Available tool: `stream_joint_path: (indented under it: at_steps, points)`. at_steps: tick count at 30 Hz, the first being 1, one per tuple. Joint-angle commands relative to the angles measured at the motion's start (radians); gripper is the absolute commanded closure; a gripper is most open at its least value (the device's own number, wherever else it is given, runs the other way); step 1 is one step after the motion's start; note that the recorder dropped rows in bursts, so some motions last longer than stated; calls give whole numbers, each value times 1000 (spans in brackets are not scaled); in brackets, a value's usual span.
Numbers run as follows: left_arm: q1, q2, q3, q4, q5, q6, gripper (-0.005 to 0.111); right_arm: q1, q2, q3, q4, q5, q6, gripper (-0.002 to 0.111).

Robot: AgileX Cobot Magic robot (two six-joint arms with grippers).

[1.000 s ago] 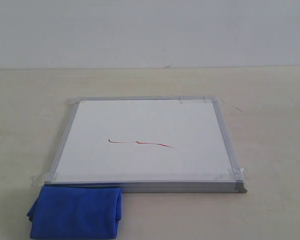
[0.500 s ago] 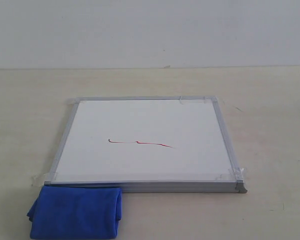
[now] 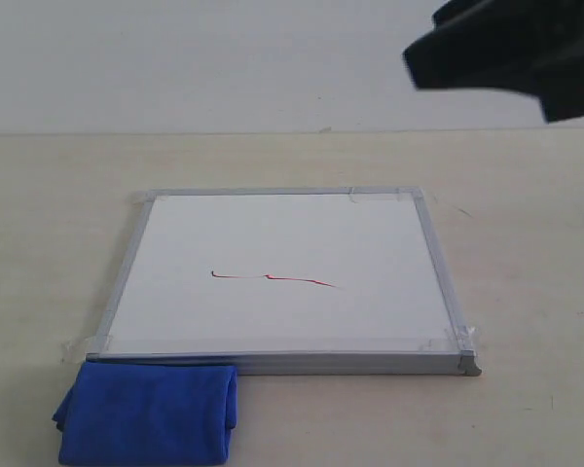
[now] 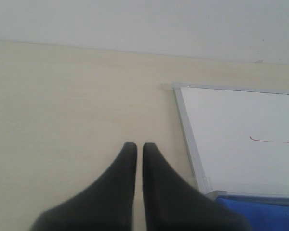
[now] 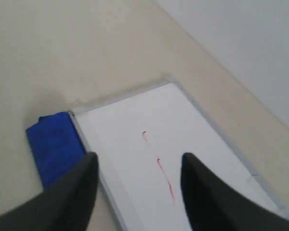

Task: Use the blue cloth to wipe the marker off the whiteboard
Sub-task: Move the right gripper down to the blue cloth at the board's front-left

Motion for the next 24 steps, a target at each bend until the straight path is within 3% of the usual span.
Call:
stream_joint_path:
  at_steps: [1,5,12,24]
  points:
    - [-6,-4,-4,-6,-3,-2,102,44,114,-6,93,75,-177,45]
    - [-6,-4,-4,-6,-3,-2,102,180,216,3,93,72,-250,45]
    - [-6,-4,-4,-6,-3,-2,102,402,381,10,93,-93,-307,45]
    - [-6,-4,-4,-6,-3,-2,102,603,618,10,93,-381,-359,45]
